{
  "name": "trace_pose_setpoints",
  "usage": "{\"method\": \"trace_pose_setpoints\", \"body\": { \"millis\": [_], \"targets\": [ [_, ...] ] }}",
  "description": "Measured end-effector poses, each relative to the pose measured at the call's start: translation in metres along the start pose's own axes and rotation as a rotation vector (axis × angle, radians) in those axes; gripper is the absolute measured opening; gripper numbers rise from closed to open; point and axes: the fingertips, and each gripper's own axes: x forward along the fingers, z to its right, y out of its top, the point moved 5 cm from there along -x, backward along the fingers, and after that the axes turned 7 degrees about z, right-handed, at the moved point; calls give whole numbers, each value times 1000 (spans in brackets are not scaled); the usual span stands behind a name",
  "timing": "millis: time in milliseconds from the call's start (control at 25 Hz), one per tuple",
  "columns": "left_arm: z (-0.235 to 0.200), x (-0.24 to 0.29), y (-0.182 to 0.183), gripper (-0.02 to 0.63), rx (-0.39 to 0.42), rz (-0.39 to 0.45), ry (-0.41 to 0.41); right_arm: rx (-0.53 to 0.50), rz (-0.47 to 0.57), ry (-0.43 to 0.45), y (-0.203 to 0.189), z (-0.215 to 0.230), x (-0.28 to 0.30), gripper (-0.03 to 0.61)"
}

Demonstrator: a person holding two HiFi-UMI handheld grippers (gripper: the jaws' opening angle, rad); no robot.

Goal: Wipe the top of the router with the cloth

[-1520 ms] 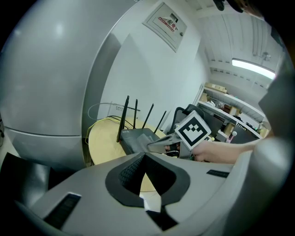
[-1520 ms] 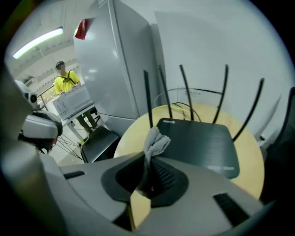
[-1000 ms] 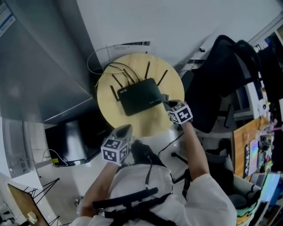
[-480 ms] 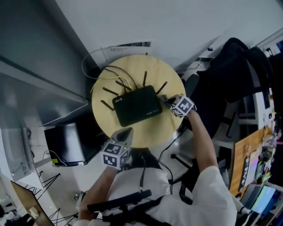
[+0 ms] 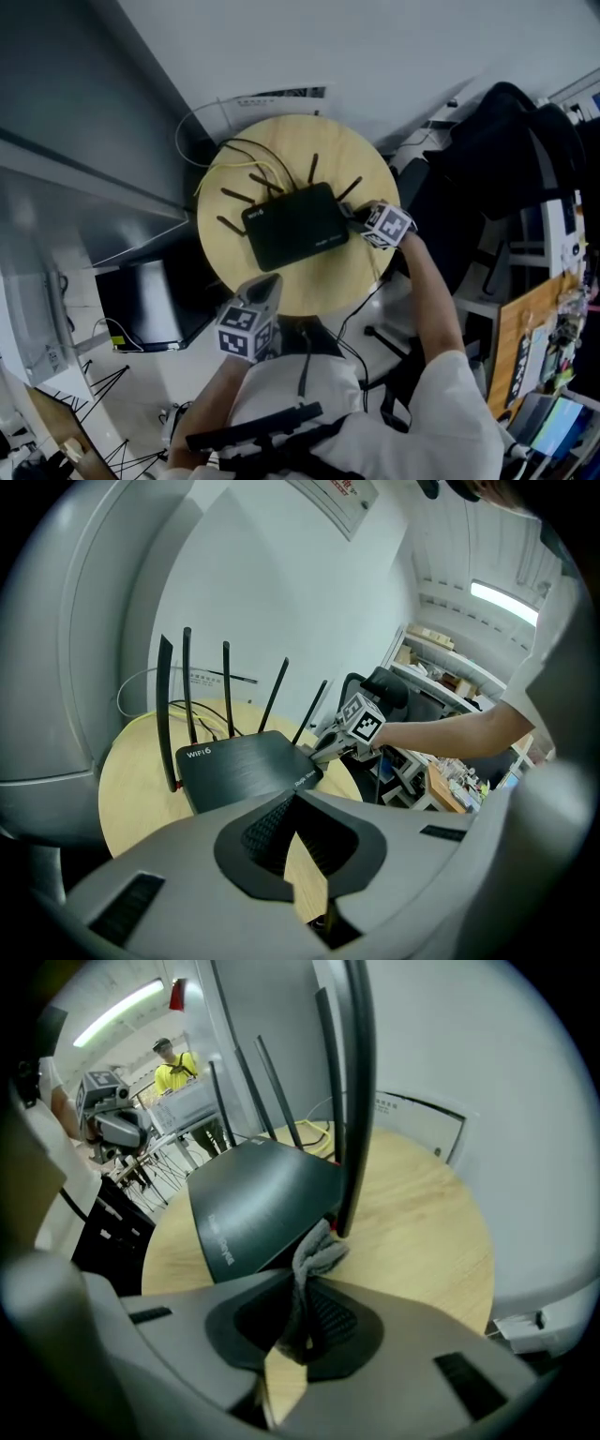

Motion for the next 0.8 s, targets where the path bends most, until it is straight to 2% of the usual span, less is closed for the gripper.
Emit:
{"method": "trace_pose_setpoints", "body": {
  "millis": [160,440,640,800],
  "targets": [
    [1,-5,-3,-11,13,-9,-20,2,-6,19,-13,-19,-10,38],
    [7,-18,-9,-11,44,-22,-67,56,6,-14,-32,-55,-16,38],
    [8,-31,-13,-11,62,-26,-82,105,52,-66,-30,-75,-18,38],
    [7,-40,-17,-11,65,-23,-87,202,89,-136,-28,-90,-10,38]
  ]
}}
